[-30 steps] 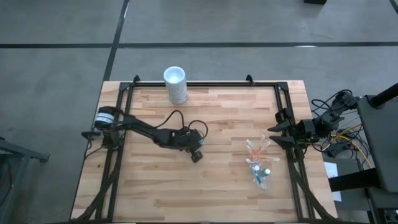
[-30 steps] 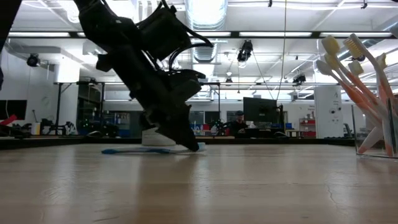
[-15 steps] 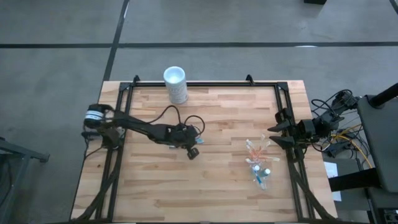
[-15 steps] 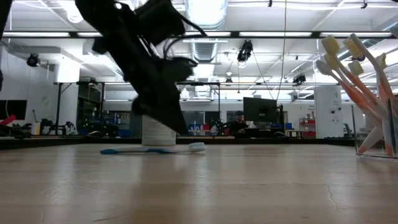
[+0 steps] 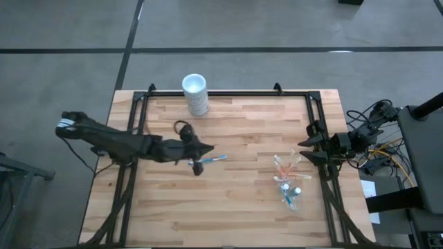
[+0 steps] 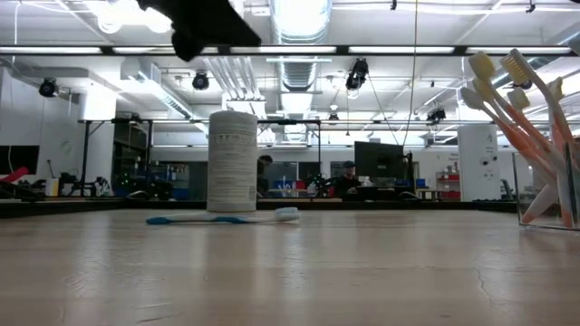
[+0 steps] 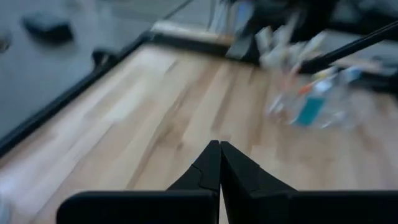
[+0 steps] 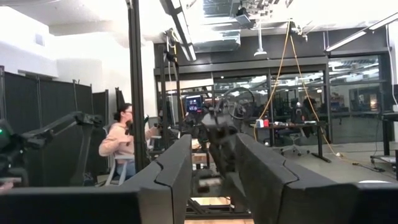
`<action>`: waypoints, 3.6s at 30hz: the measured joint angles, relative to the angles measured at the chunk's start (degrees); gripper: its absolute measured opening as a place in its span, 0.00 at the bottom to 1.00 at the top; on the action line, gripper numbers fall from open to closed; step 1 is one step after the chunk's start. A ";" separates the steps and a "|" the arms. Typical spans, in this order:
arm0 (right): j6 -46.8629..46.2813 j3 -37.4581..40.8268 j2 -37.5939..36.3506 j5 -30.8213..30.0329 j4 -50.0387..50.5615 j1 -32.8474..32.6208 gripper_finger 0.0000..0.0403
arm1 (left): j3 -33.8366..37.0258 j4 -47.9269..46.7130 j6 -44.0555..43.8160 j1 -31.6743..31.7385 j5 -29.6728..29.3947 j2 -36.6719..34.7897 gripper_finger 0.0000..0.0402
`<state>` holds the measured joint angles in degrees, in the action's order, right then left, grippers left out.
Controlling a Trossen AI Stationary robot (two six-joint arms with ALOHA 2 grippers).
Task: Pick & Place toothbrushing station
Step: Put the blue toothbrush into the bottom section of the transparent organizer
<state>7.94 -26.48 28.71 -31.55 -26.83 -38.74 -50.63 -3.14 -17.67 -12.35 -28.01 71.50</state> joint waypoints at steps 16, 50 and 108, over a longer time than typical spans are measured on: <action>0.00 0.00 -0.02 0.00 -0.02 0.00 0.29 | 29.73 25.66 7.42 -3.86 9.24 -22.21 0.02; 0.00 0.00 0.00 0.00 0.00 0.02 0.27 | 50.14 29.80 15.39 -3.88 16.52 -47.93 0.03; 1.44 -4.13 11.98 -11.72 -8.05 7.32 0.27 | 50.29 29.62 11.63 -3.88 16.41 -47.82 0.05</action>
<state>9.39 -30.61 40.69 -43.27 -34.88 -31.42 -0.34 26.48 -6.04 -16.23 -11.60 23.68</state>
